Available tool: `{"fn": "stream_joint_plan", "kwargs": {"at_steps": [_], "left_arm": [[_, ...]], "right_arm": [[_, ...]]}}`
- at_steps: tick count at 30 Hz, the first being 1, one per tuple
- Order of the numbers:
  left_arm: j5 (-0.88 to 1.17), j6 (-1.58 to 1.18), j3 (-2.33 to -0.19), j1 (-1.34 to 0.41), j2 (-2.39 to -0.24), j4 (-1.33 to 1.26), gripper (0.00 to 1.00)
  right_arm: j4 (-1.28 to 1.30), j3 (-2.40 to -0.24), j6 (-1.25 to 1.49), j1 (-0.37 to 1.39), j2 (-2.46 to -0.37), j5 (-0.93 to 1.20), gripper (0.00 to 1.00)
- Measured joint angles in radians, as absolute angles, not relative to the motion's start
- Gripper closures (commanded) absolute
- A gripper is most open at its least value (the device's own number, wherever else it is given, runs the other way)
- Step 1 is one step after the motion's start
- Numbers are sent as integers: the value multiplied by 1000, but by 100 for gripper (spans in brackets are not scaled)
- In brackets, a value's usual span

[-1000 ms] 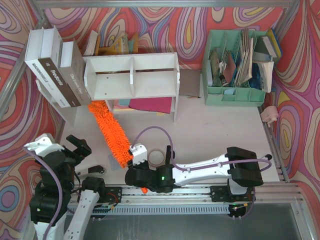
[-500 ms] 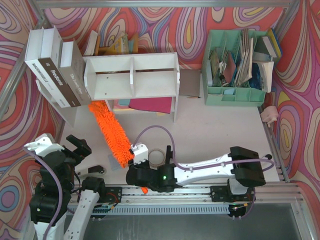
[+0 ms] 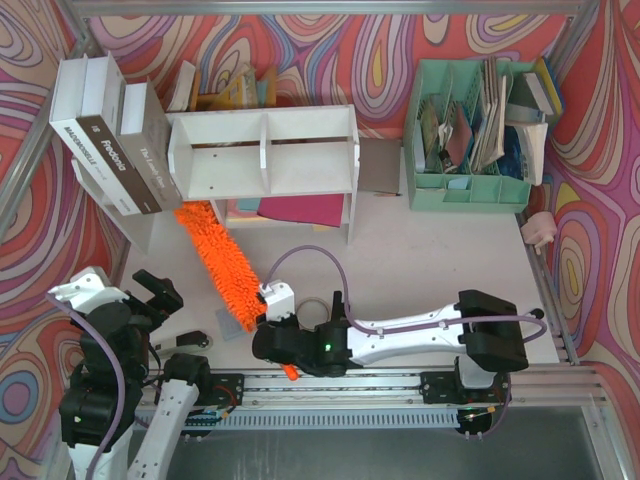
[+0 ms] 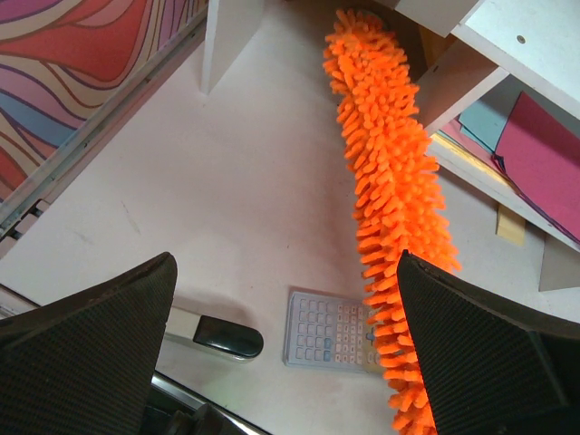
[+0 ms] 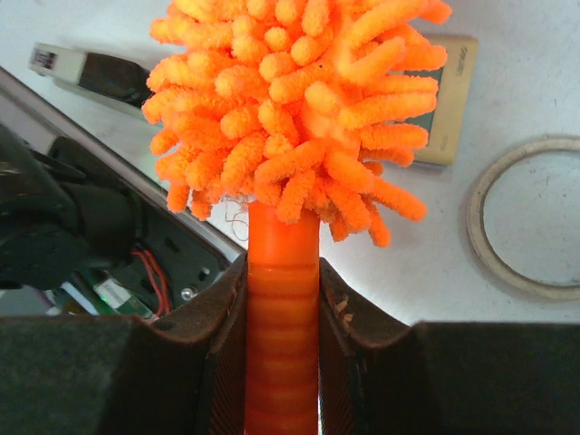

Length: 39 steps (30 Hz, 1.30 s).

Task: Dust the bookshelf with a duster

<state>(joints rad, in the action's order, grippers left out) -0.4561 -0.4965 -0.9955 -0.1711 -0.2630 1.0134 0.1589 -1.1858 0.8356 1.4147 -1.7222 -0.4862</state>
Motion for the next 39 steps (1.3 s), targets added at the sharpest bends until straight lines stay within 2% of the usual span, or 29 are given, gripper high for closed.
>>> {"fn": "stream_joint_plan", "kwargs": {"at_steps": [12, 24, 39], "left_arm": [[-456, -496, -995, -171, -263, 1013, 2], [-456, -497, -995, -171, -263, 1013, 1], [-456, -496, -995, -171, -263, 1013, 2]], "right_arm": [[133, -1187, 810, 1427, -1745, -488, 100], [109, -1306, 687, 1425, -1928, -307, 100], [56, -1312, 645, 1346, -1927, -296, 100]]}}
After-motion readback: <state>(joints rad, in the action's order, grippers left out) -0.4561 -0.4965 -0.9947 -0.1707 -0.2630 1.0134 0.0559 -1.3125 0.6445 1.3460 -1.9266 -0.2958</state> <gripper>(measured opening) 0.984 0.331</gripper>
